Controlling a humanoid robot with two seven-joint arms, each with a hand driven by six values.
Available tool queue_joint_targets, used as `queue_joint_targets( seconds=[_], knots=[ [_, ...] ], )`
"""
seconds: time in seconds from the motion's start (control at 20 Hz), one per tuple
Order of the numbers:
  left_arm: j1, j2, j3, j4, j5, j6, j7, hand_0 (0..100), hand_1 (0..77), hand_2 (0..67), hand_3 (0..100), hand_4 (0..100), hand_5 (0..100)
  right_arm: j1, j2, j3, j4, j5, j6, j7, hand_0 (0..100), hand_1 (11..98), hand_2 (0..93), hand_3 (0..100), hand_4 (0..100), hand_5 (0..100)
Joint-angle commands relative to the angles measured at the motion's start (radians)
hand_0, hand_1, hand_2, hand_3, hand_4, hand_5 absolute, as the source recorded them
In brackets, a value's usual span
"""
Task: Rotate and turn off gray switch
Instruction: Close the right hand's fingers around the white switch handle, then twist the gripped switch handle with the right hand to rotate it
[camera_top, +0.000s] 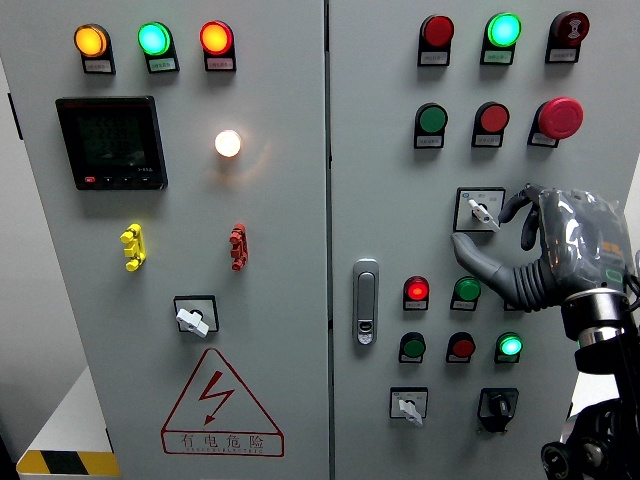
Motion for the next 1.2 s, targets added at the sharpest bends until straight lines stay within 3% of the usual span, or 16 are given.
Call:
queue_joint_targets(
  seconds=[0.0, 1.15],
  knots=[
    [0.0, 0.0, 0.0, 0.0, 0.0, 0.0, -0.001, 0, 0.0, 13.2, 18, 9, 12, 0.0, 0.0, -0.002, 0.001, 0.0, -0.001, -0.002, 0, 38.6, 61.2, 91, 93, 100],
    [0.0, 0.0, 0.0, 0.0, 0.0, 0.0, 0.0, 0, 0.0, 13.2, 18, 10, 12, 0.023, 0.0, -0.019, -0.025, -0.005, 0.004, -0.005, 0, 36.6, 64.9, 93, 93, 100]
  ],
)
